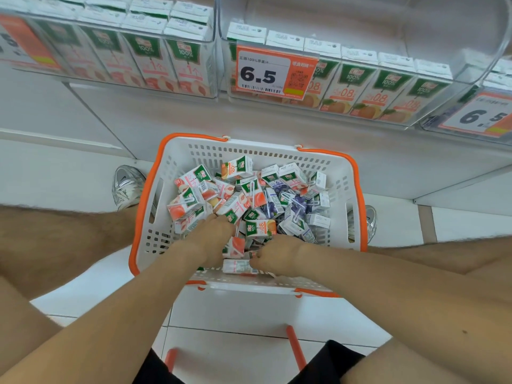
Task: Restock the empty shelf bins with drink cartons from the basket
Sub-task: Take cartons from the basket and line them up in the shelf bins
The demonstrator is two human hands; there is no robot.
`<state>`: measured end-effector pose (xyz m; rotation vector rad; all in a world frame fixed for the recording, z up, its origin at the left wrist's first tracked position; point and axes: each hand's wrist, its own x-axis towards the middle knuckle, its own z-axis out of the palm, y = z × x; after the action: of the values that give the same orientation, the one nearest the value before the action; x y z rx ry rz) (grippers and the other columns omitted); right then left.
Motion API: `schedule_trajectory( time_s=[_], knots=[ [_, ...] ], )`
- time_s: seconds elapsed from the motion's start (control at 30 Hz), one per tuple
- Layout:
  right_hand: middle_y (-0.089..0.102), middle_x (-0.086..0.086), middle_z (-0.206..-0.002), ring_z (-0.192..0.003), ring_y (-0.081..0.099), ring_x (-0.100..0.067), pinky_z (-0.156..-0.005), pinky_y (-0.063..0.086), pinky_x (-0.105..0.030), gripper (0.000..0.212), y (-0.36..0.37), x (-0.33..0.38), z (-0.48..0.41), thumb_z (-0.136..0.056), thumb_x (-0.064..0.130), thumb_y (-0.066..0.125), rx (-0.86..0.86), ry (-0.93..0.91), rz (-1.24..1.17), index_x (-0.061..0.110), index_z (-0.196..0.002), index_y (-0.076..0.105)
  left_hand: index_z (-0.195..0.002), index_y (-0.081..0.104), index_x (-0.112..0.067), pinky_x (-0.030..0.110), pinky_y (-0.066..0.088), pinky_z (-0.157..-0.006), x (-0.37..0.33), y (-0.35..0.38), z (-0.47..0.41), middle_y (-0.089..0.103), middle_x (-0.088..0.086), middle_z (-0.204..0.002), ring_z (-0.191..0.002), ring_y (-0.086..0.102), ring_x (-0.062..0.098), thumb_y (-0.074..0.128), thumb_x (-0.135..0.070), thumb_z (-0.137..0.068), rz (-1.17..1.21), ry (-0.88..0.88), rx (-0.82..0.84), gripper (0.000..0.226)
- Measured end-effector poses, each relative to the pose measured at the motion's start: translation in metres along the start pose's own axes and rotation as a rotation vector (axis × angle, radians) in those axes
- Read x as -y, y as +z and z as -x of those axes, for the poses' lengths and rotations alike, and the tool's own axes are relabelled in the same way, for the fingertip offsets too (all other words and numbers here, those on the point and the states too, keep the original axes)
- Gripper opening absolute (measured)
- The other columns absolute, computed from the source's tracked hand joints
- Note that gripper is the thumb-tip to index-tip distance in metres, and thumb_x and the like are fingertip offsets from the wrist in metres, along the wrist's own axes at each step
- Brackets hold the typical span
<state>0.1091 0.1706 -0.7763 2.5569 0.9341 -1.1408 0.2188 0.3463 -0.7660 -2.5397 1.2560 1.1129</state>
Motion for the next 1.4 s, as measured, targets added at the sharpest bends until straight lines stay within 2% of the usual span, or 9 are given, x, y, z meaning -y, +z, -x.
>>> schedule_trajectory(
  time_s=[0.13, 0.37, 0.63, 0.7, 0.8, 0.9, 1.03, 1.23, 1.4],
  knots=[
    [0.042, -0.018, -0.138, -0.091, 0.065, -0.031, -0.054, 0.041, -0.035, 0.042, -0.002, -0.004, 0.009, -0.095, -0.005, 0.059, 0.207, 0.049, -0.097, 0.012, -0.133, 0.062, -0.142, 0.055, -0.018, 0.036, 0.051, -0.099, 0.005, -0.007, 0.006, 0.046, 0.005, -0.138, -0.122, 0.052, 0.028, 0.076, 0.006, -0.079, 0.08, 0.008, -0.003, 0.07],
    [0.077, 0.001, -0.098, -0.098, 0.069, -0.019, -0.092, 0.057, -0.035, 0.017, 0.007, -0.03, 0.035, -0.087, 0.013, 0.066, 0.007, 0.254, -0.678, 0.012, -0.09, 0.082, -0.139, 0.057, -0.024, 0.029, 0.046, -0.094, 0.005, -0.031, 0.006, 0.049, 0.002, -0.137, -0.124, 0.053, 0.022, 0.076, -0.003, -0.084, 0.155, 0.039, -0.074, 0.062],
    [0.061, -0.003, -0.111, -0.093, 0.064, -0.021, -0.072, 0.054, -0.036, 0.048, -0.03, -0.042, 0.086, -0.085, 0.008, 0.071, -0.319, 0.465, -1.016, 0.02, -0.128, 0.056, -0.133, 0.053, -0.025, 0.041, 0.057, -0.083, -0.018, -0.076, 0.023, 0.058, 0.004, -0.134, -0.097, 0.065, 0.022, 0.082, -0.018, -0.079, 0.375, 0.024, -0.181, 0.061],
    [0.058, 0.005, -0.106, -0.093, 0.063, -0.017, -0.075, 0.051, -0.03, 0.048, -0.05, -0.046, 0.103, -0.088, 0.015, 0.072, -0.414, 0.506, -1.021, 0.02, -0.133, 0.058, -0.129, 0.053, -0.024, 0.038, 0.057, -0.075, -0.023, -0.09, 0.032, 0.058, 0.005, -0.135, -0.089, 0.067, 0.019, 0.083, -0.017, -0.079, 0.439, 0.031, -0.227, 0.059],
    [0.065, -0.007, -0.099, -0.069, 0.059, -0.014, -0.065, 0.049, -0.033, 0.034, -0.082, -0.046, 0.134, -0.09, 0.022, 0.071, -0.583, 0.519, -1.051, 0.023, -0.122, 0.061, -0.126, 0.059, -0.024, 0.03, 0.047, -0.085, -0.028, -0.114, 0.051, 0.053, -0.004, -0.134, -0.121, 0.057, 0.013, 0.081, -0.014, -0.08, 0.556, 0.05, -0.316, 0.052],
    [0.064, -0.019, -0.082, -0.067, 0.059, -0.023, -0.065, 0.049, -0.048, 0.015, -0.11, -0.037, 0.16, -0.099, 0.025, 0.054, -0.748, 0.506, -0.94, 0.022, -0.112, 0.058, -0.116, 0.065, -0.028, 0.034, 0.051, -0.071, -0.034, -0.141, 0.072, 0.056, -0.006, -0.127, -0.091, 0.067, 0.018, 0.077, -0.008, -0.081, 0.704, 0.055, -0.404, 0.042],
    [0.055, -0.002, -0.107, -0.086, 0.059, -0.032, -0.073, 0.051, -0.048, 0.018, -0.149, -0.024, 0.187, -0.111, 0.037, 0.033, -0.854, 0.518, -0.566, 0.024, -0.115, 0.045, -0.111, 0.069, -0.028, 0.035, 0.056, -0.067, -0.045, -0.18, 0.094, 0.063, -0.001, -0.115, -0.086, 0.068, 0.028, 0.074, -0.007, -0.083, 0.837, 0.073, -0.532, 0.035],
    [0.053, -0.002, -0.117, -0.097, 0.059, -0.029, -0.085, 0.051, -0.047, 0.027, -0.211, -0.036, 0.215, -0.107, 0.043, 0.049, -1.123, 0.518, -0.435, 0.025, -0.127, 0.049, -0.106, 0.069, -0.034, 0.028, 0.048, -0.067, -0.049, -0.247, 0.126, 0.069, -0.01, -0.095, -0.078, 0.064, 0.004, 0.074, -0.047, -0.059, 0.581, 0.035, -0.692, 0.05],
    [0.054, -0.006, -0.114, -0.096, 0.055, -0.031, -0.079, 0.045, -0.042, 0.031, -0.262, -0.063, 0.217, -0.103, 0.032, 0.06, -1.401, 0.57, -0.519, 0.024, -0.131, 0.049, -0.103, 0.073, -0.023, 0.031, 0.052, -0.07, -0.043, -0.293, 0.138, 0.069, -0.003, -0.095, -0.084, 0.063, 0.013, 0.084, -0.046, -0.069, 0.319, -0.05, -0.747, 0.042]
  ],
)
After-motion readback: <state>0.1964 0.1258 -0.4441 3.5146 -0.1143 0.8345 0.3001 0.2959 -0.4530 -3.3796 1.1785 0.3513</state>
